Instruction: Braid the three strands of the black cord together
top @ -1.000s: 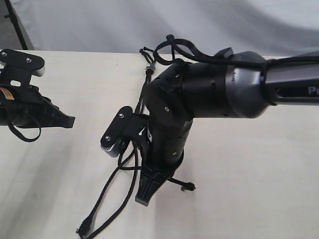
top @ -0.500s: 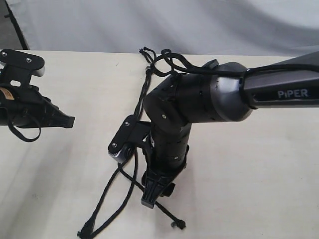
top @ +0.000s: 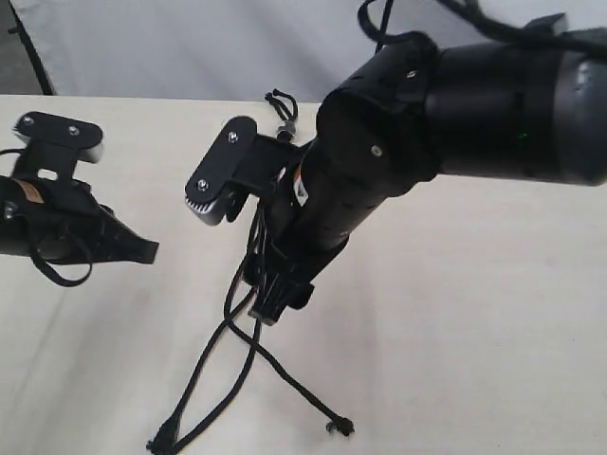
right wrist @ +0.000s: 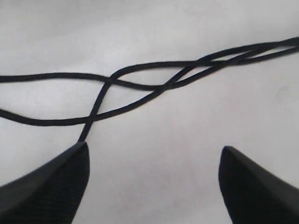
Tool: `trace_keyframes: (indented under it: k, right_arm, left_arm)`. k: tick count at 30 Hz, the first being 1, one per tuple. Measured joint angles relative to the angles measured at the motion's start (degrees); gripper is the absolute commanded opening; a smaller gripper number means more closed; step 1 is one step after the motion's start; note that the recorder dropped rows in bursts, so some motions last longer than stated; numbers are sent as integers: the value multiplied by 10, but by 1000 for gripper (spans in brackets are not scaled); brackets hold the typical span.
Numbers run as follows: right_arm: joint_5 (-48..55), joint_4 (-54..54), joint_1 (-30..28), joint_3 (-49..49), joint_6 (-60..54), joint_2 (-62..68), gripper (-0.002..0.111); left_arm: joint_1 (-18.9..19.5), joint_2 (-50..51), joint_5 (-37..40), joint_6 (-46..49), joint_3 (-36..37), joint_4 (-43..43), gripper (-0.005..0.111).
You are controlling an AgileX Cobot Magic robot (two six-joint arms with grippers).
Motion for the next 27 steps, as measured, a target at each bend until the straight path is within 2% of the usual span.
trace_keyframes:
  k: [2,6,12,14,16,20,22,25,27]
  right_arm:
    - [-9,-15,-13,0,7,-14,72]
    - [-21,-21,-81,7,31,-35,72]
    - [-112,-6,-170,81,43,-44,72]
    - [-154,-1,-176,116,45,-44,72]
    - [-193,1,-176,144,45,-44,72]
    - [-237,3,-176,166,45,-44,72]
    - [-240,3,-176,167,45,-44,72]
    - [-241,8,-176,171,45,-44,72]
    - [-244,10,-176,180,45,-44,72]
  left_arm:
    - [-42,0,40,0,-8,-16,0]
    - [-131,0,99,1,-10,-31,0]
    - [-267,-1,66,1,31,-52,0]
    - [-298,-1,48,1,34,-55,0]
    - [-311,0,36,1,34,-57,0]
    - [-312,34,19,1,34,-57,2]
    - [-312,57,7,1,34,-57,14]
    - [-312,68,-13,-2,34,-57,39]
    - [-312,69,-33,-2,34,-57,47]
